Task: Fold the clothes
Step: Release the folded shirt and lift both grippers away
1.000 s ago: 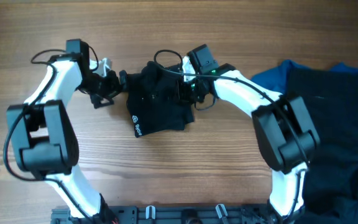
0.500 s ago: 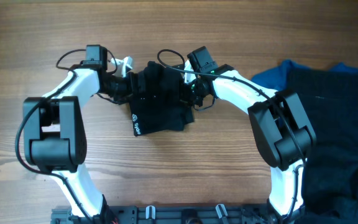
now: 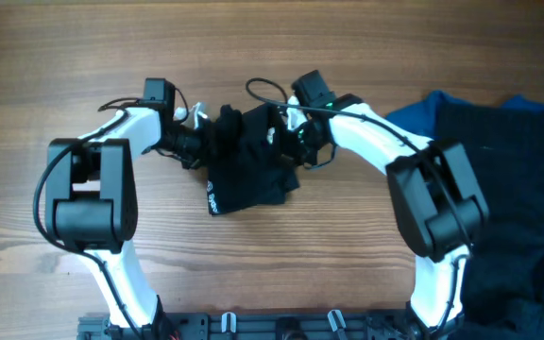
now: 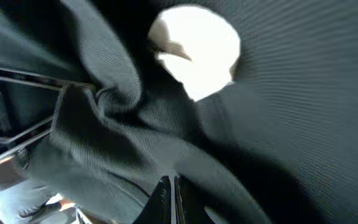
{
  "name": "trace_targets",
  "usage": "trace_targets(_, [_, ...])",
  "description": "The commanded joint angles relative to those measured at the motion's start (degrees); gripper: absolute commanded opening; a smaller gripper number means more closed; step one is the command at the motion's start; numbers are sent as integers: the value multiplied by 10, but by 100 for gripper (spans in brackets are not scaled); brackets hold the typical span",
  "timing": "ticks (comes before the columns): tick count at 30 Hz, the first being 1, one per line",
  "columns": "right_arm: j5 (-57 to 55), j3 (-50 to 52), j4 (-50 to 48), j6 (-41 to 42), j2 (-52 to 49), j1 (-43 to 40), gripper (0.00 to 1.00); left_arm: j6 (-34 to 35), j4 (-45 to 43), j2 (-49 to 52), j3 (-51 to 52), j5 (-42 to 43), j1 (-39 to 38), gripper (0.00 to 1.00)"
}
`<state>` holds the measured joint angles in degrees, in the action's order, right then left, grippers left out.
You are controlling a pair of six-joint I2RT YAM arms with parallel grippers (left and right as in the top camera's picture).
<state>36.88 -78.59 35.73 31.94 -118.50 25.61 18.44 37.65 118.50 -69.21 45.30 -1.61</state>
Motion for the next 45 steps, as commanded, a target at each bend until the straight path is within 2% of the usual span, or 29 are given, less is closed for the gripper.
trace_targets(1, [-38, 2, 30, -50, 122, -32, 4, -31, 53, -67, -3, -35, 59, 4])
trace_targets(5, [-98, 2, 61, -50, 209, -33, 5, -23, 16, -146, -6, -36, 141, 4])
trace_targets(7, [-105, 2, 71, -50, 229, -33, 4, 1, -40, -155, -6, -48, 206, 4])
trace_targets(14, [-106, 2, 86, -50, 229, -33, 5, 18, -231, -94, -5, -49, 376, 4])
trace_targets(16, [-106, 2, 87, -49, 229, -33, 5, 18, -276, -68, -5, -49, 407, 8])
trace_targets(17, [-106, 2, 88, -49, 229, -33, 4, 18, -294, -54, -5, -49, 419, 19])
trace_targets(18, [-106, 2, 89, -48, 229, -33, 5, 18, -306, -42, -5, -56, 429, 52])
trace_targets(19, [-106, 2, 90, -48, 229, -33, 4, 18, -310, -31, -5, -74, 436, 99])
trace_targets(23, [-106, 2, 102, -48, 229, -33, 4, 18, -283, -30, -6, -111, 479, 100])
trace_targets(29, [-106, 2, 105, -50, 230, -33, 5, 11, -98, -113, -6, -122, 575, 100])
trace_targets(31, [-106, 2, 104, -56, 234, -33, 5, -27, -58, -155, -6, -94, 586, 100])
trace_targets(33, [-116, 1, 102, -78, 252, -33, 5, -60, -20, -220, -6, -49, 572, 100])
trace_targets(35, [-148, 1, 104, -97, 289, -33, 6, -115, 29, -304, -6, -43, 529, 100])
trace_targets(37, [-188, 1, 109, -117, 342, -33, 6, -156, 84, -390, -6, -75, 465, 100])
trace_targets(39, [-247, 1, 117, -140, 415, -33, 6, -167, 134, -484, -6, -150, 375, 100])
trace_targets(40, [-311, 2, 119, -169, 507, -33, 13, -167, 187, -603, -6, -266, 231, 100])
trace_targets(42, [-328, 2, 119, -176, 555, -33, 29, -158, 209, -644, -6, -314, 173, 100])
trace_targets(43, [-329, 2, 119, -183, 574, -33, 44, -147, 225, -670, -6, -343, 137, 100])
trace_targets(44, [-329, 2, 120, -185, 597, -33, 53, -146, 240, -689, -6, -358, 112, 100])
trace_targets(45, [-329, 2, 123, -185, 618, -33, 93, -146, 262, -714, -6, -380, 82, 100])
